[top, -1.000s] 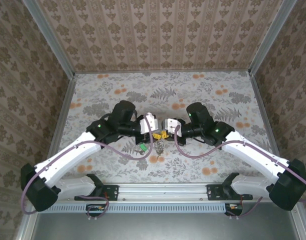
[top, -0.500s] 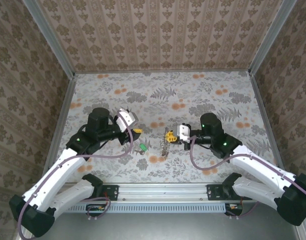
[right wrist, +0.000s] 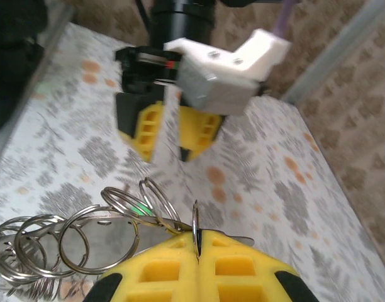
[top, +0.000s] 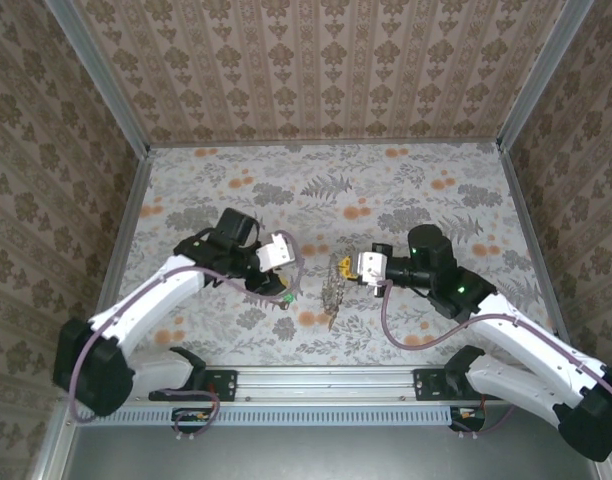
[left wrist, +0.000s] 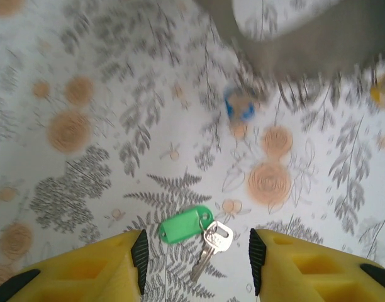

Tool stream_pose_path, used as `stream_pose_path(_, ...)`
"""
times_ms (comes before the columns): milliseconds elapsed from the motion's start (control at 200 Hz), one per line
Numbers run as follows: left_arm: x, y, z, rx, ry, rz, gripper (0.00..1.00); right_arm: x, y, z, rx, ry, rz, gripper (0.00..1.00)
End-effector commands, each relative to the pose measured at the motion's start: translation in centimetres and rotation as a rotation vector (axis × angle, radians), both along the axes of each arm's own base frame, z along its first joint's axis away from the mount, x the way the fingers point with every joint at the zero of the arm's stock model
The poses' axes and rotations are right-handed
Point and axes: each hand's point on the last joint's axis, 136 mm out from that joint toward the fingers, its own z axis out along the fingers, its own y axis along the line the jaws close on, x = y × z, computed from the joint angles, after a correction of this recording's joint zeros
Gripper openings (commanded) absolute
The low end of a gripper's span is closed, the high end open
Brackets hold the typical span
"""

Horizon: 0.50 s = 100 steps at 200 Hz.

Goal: Put the keys on the keyring

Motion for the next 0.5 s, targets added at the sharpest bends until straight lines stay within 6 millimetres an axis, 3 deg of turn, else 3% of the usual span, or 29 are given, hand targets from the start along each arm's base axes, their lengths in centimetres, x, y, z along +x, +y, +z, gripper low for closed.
stream_pose_path(0, -0.8, 0.7, -1.6, 0.12, -0.024, -0.133, 0.49, 2.2, -3.1, 1.7, -0.072, -0.051, -0.178, 0.0)
stream_pose_path(110, -0.5, 0.9, -3.7, 0.158, -0.032, -0.126, 0.5, 3.4, -4.9, 1.9, -0.094, -0.025, -0.276, 0.0)
stream_pose_path(195, 2.4, 1.1, -4.5, 0.179, -0.002, 0.149, 0.52, 3.8, -5.7, 1.8, -0.084, 0.009, -0.322, 0.0)
stream_pose_path(290, 3.7, 0.7, -4.6, 0.223, 0.23, 0.444, 0.48, 4.4, -6.2, 1.5, -0.061, 0.062, -0.375, 0.0)
stream_pose_path(400, 3.5, -1.0, -5.7, 0.262, 0.554, 0.705, 0.35, 4.7, -6.3, 1.3, -0.02, 0.123, -0.402, 0.0)
stream_pose_path(495, 2.6, -2.3, -7.5, 0.316, 0.626, 0.832, 0.41, 4.5, -6.2, 1.2, 0.011, 0.152, -0.404, 0.0)
